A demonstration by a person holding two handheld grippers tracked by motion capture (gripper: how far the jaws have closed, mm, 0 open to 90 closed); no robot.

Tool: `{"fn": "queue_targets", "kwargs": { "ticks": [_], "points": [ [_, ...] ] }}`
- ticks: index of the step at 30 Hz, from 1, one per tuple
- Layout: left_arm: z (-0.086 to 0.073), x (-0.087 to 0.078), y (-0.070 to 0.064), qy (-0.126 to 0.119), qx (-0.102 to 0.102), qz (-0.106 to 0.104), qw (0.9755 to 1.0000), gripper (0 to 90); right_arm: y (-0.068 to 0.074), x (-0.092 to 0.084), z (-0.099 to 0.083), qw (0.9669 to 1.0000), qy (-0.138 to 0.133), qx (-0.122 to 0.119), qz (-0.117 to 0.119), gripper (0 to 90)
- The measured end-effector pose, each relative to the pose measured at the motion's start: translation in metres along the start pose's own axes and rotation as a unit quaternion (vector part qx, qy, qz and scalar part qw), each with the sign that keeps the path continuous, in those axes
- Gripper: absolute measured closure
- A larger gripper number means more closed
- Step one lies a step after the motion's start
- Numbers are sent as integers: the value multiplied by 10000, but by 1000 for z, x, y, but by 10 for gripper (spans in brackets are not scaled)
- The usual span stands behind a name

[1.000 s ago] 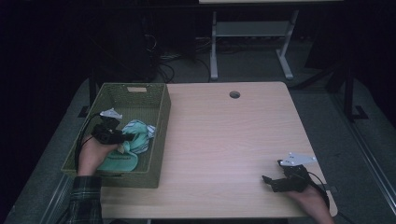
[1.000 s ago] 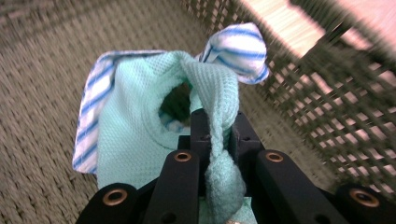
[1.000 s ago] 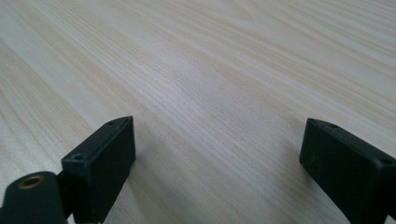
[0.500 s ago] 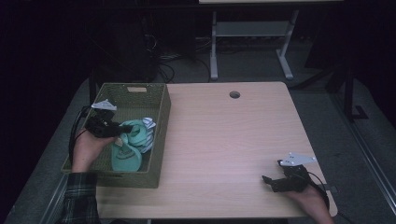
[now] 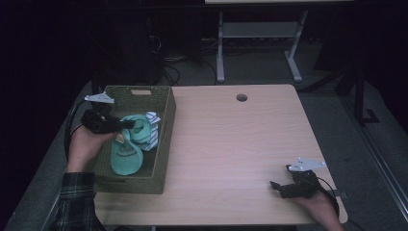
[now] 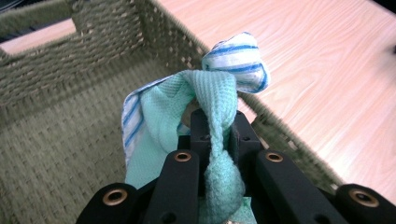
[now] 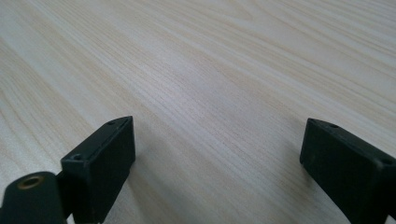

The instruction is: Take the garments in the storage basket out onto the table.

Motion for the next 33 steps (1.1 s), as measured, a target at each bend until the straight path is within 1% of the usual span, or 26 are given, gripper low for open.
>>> {"fn": "queue_targets", "kwargs": {
  "ticks": [3, 5, 9, 12, 16, 19, 22, 24, 26, 33],
  "points": [
    [6, -4, -2, -19, 49, 19, 10000, 821, 0, 0, 0, 10000, -2, -1, -1, 99],
    [10, -7, -3, -77, 45, 6, 10000, 822, 0, 0, 0, 10000, -2, -2, 0, 99],
    [17, -12, -5, -111, 76, 4, 9999, 822, 0, 0, 0, 10000, -2, -1, -1, 99],
    [23, -16, -9, -218, 72, -46, 9997, 822, 0, 0, 0, 10000, -1, 0, 1, 99],
    [31, -22, -12, -279, 134, -69, 9995, 823, 0, 0, 0, 10000, 3, 9, -4, 99],
    [38, -26, -16, -391, 154, -155, 9990, 822, 0, 0, 0, 10000, 4, 11, -4, 99],
    [43, -27, -21, -442, 200, -178, 9987, 822, 0, 0, 0, 10000, 5, 13, -3, 100],
    [47, -28, -25, -479, 238, -232, 9983, 822, 0, 0, 0, 10000, 4, 15, -5, 99],
    [51, -28, -29, -576, 244, -326, 9975, 822, 0, 0, 0, 10000, 4, 14, -5, 99],
    [66, -24, -42, -627, 380, -438, 9964, 823, 0, 0, 0, 10000, -1, 3, 3, 99]
  ]
}}
Point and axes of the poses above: each handheld gripper's, and its own axes: x roughly forward along the jaws, z roughly out of its top, y roughly to its left, the point moved 3 cm from there along x, roughly forward along the jaws, and after that the axes turned 3 degrees about -z, right-handed, at the moved point
